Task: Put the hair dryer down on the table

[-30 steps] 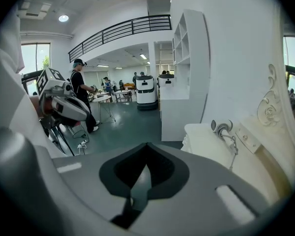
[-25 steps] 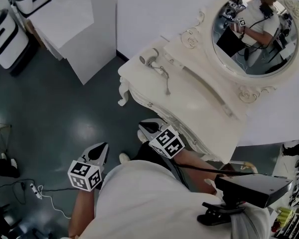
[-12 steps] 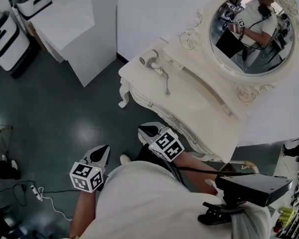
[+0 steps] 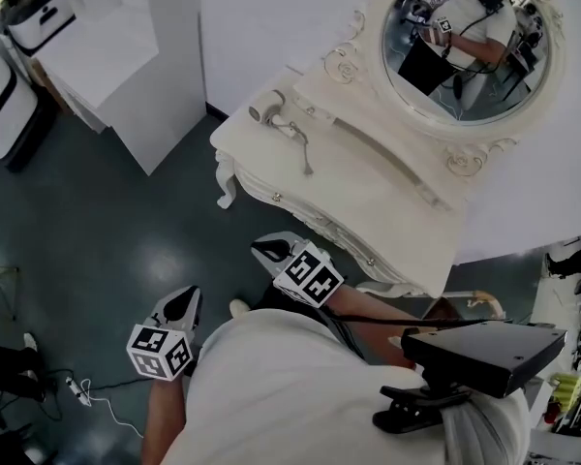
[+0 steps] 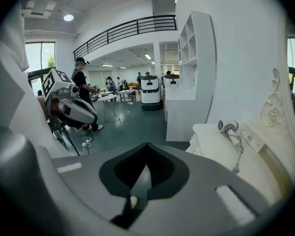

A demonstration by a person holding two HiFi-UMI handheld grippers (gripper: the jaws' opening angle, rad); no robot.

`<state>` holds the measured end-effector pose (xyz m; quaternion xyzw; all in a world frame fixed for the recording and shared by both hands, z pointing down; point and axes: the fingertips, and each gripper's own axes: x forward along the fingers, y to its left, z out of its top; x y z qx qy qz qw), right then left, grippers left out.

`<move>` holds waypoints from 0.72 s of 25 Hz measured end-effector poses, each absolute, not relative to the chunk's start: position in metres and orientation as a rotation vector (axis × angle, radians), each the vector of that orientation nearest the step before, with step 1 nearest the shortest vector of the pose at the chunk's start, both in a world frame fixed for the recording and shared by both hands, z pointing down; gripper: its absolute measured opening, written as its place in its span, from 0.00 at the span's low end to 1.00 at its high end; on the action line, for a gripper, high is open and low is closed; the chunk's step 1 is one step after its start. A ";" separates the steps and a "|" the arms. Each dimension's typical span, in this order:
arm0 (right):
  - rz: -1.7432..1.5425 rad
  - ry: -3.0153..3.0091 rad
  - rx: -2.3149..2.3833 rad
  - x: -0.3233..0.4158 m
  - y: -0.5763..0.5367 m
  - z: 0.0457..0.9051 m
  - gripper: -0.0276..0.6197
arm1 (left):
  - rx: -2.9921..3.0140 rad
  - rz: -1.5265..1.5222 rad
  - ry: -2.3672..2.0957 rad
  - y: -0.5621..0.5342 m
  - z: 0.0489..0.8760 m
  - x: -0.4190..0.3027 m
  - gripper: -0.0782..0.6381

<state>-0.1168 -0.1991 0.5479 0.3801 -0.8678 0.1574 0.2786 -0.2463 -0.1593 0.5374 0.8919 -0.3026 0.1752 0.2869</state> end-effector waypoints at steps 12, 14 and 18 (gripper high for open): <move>0.441 -2.317 1.018 -0.111 -0.203 0.556 0.04 | 2.379 0.481 -0.778 -0.168 0.542 -0.236 0.11; 0.440 -2.320 1.017 -0.110 -0.207 0.552 0.04 | 2.378 0.486 -0.773 -0.171 0.542 -0.234 0.11; 0.439 -2.324 1.023 -0.106 -0.216 0.551 0.04 | 2.377 0.494 -0.767 -0.180 0.542 -0.228 0.11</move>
